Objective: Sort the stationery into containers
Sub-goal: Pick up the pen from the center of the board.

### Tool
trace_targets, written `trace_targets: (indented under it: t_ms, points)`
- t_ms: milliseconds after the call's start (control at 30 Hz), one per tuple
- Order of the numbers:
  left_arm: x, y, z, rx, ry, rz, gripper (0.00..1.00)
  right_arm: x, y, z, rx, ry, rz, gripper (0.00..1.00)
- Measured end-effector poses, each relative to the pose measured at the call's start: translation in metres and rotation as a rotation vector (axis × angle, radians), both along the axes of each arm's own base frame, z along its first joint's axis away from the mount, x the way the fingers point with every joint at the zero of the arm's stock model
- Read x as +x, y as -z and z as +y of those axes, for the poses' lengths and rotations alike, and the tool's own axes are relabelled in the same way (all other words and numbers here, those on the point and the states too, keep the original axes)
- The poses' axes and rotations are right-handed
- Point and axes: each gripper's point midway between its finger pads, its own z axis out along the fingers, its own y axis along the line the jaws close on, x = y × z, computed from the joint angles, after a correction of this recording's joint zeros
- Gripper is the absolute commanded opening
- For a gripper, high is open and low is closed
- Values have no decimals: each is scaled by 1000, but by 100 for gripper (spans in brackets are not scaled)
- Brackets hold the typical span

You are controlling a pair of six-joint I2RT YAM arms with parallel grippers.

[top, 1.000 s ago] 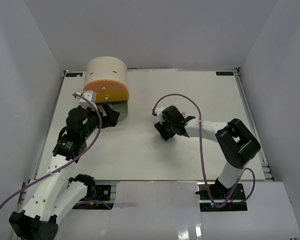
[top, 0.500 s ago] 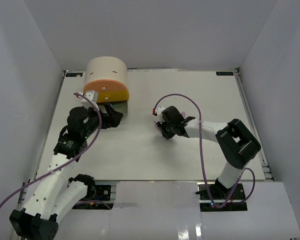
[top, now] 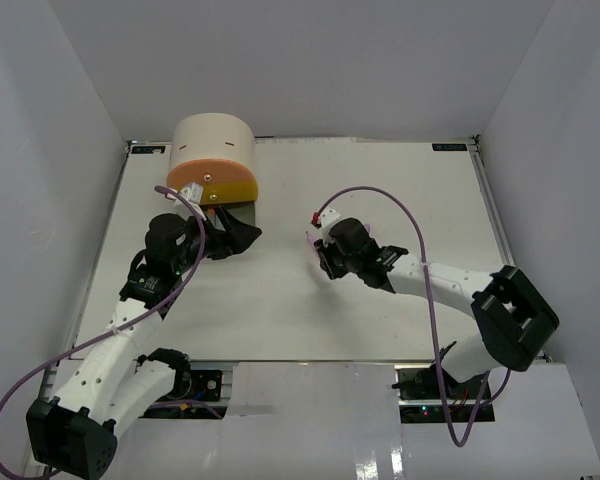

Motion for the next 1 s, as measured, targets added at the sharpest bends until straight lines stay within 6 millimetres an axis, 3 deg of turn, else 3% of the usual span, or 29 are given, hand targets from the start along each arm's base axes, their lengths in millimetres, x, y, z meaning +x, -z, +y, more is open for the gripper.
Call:
trace_targets:
  t_ms: [200, 367, 567, 800, 1000]
  points:
    - [2, -10, -26, -83, 30, -19, 94, 5, -82, 25, 237, 79, -177, 8]
    - [2, -12, -67, -107, 89, -50, 91, -5, -124, 42, 355, 100, -273, 8]
    - [11, 5, -98, -93, 96, -44, 81, -16, -141, 54, 408, 110, -311, 8]
    - [29, -7, -111, -123, 68, -105, 67, -22, -162, 57, 469, 127, -347, 8]
    - [33, -10, -116, -141, 68, -127, 55, -21, -168, 55, 498, 143, -358, 8]
